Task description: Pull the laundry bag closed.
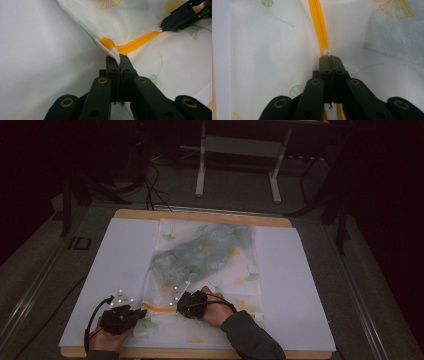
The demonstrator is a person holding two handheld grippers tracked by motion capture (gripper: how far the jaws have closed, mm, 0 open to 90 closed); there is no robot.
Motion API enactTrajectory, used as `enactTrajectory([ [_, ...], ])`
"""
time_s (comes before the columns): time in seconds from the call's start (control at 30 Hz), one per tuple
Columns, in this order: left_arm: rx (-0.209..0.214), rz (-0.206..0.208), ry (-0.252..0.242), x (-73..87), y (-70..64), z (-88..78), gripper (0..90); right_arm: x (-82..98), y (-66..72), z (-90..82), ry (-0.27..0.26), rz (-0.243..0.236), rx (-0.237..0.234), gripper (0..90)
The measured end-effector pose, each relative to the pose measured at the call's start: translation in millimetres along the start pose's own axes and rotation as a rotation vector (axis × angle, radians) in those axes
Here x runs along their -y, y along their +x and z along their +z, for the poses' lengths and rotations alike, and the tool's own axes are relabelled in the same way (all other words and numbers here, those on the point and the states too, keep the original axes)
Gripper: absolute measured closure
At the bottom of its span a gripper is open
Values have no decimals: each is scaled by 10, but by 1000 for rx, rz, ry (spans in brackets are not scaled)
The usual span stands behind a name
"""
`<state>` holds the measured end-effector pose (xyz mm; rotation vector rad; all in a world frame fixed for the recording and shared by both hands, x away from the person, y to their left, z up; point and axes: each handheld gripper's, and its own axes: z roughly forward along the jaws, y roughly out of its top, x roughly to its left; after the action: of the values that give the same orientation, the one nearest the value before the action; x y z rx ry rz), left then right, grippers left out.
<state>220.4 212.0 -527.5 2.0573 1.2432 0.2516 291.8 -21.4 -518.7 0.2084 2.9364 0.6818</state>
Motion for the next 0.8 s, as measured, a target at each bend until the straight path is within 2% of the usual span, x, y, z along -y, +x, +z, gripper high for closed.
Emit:
enactTrajectory([
  [0.1,1,-4,-3,2,6,-2,886,-19,12,1,12,-13,11,900],
  [0.17,5,-6,-6,1,8,0,886,-14,41,-18,31,-42,23,900],
  [0.43,6,-8,-6,2,7,1,886,80,49,-83,62,-68,49,900],
  [0.8,5,-9,-8,4,11,1,885,239,15,-187,113,-93,56,900],
])
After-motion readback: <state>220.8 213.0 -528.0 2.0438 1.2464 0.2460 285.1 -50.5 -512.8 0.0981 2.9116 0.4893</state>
